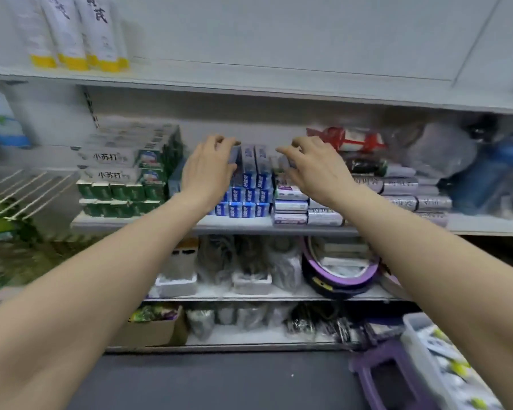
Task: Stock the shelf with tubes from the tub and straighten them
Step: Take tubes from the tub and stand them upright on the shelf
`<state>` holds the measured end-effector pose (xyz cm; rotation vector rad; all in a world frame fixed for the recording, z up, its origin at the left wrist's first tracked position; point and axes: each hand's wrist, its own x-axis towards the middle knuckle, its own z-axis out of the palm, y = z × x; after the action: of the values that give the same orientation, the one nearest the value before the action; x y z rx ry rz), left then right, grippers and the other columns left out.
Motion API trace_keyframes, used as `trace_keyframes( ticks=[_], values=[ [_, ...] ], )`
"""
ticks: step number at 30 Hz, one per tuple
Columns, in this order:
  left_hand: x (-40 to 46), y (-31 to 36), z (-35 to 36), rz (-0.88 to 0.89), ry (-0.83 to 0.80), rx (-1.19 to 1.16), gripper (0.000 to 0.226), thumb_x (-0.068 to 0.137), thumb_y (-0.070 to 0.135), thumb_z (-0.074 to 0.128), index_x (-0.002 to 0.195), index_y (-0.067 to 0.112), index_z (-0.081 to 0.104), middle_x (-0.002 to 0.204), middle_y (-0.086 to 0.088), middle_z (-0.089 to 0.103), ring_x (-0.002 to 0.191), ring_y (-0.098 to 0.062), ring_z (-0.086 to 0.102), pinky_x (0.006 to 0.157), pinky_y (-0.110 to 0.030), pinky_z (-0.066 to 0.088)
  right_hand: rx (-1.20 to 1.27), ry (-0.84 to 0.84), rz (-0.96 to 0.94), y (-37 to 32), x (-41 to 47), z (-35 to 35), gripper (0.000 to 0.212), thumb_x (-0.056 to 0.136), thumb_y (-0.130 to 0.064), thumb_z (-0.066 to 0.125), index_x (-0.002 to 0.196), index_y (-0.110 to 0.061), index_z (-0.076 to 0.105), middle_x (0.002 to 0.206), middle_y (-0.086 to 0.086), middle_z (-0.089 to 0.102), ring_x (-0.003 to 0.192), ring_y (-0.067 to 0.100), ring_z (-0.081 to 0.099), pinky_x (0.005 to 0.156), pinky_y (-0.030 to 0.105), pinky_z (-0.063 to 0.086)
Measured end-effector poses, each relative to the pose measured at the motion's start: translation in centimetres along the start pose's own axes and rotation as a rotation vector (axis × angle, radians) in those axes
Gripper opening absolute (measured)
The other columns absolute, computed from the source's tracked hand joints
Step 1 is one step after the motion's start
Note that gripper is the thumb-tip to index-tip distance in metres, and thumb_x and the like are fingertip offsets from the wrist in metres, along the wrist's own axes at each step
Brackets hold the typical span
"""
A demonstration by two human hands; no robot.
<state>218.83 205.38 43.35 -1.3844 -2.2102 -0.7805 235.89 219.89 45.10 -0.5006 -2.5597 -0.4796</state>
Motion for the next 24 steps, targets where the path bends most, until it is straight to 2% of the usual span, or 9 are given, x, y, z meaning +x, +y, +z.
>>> trace_keyframes(
  ticks=[2, 6, 13, 19, 24],
  values=[
    [-0.7, 2.9, 1.7, 0.049, -0.043, -0.015, 0.046, 0.090, 0.020, 0.062, 0.133, 0.020, 0.049, 0.133, -0.009, 0.051, 0.116, -0.032, 0.049, 0.086, -0.043, 0.047, -0.020, -0.025, 0.049, 2.4, -3.6, 0.1, 0.039, 0.087, -0.025, 0.062, 0.124, -0.014, 0.058, 0.113, 0.018, 0.060, 0.096, 0.039, 0.056, 0.072, 0.045, 0.048],
    [-1.8, 9.2, 5.3, 0.178, -0.108, -0.053, 0.049, 0.087, 0.016, 0.065, 0.133, 0.018, 0.050, 0.130, -0.010, 0.051, 0.115, -0.034, 0.049, 0.085, -0.044, 0.046, -0.033, -0.079, 0.161, 7.5, -10.9, 0.4, 0.044, 0.083, -0.025, 0.065, 0.126, -0.015, 0.057, 0.116, 0.017, 0.058, 0.101, 0.039, 0.055, 0.076, 0.046, 0.049],
    [-3.2, 23.0, 14.5, 0.347, -0.234, -0.149, 0.048, 0.087, 0.017, 0.065, 0.133, 0.020, 0.049, 0.133, -0.009, 0.049, 0.118, -0.034, 0.048, 0.089, -0.045, 0.045, -0.074, -0.206, 0.358, 18.2, -25.0, 0.9, 0.044, 0.083, -0.026, 0.063, 0.125, -0.017, 0.057, 0.114, 0.015, 0.058, 0.100, 0.038, 0.055, 0.076, 0.045, 0.048],
    [-4.9, 36.2, 23.8, 0.449, -0.352, -0.209, 0.050, 0.087, 0.020, 0.065, 0.135, 0.019, 0.048, 0.135, -0.009, 0.047, 0.119, -0.033, 0.047, 0.092, -0.044, 0.044, -0.061, -0.334, 0.529, 28.7, -38.5, 2.3, 0.044, 0.081, -0.025, 0.065, 0.124, -0.014, 0.059, 0.110, 0.016, 0.058, 0.096, 0.040, 0.056, 0.072, 0.048, 0.051],
    [-7.6, 45.2, 30.7, 0.499, -0.470, -0.273, 0.052, 0.083, 0.016, 0.068, 0.132, 0.016, 0.052, 0.130, -0.010, 0.051, 0.113, -0.035, 0.049, 0.092, -0.042, 0.043, -0.027, -0.425, 0.651, 35.2, -47.9, 3.9, 0.042, 0.086, -0.022, 0.065, 0.127, -0.013, 0.057, 0.111, 0.017, 0.057, 0.098, 0.039, 0.054, 0.076, 0.045, 0.048]
  ],
)
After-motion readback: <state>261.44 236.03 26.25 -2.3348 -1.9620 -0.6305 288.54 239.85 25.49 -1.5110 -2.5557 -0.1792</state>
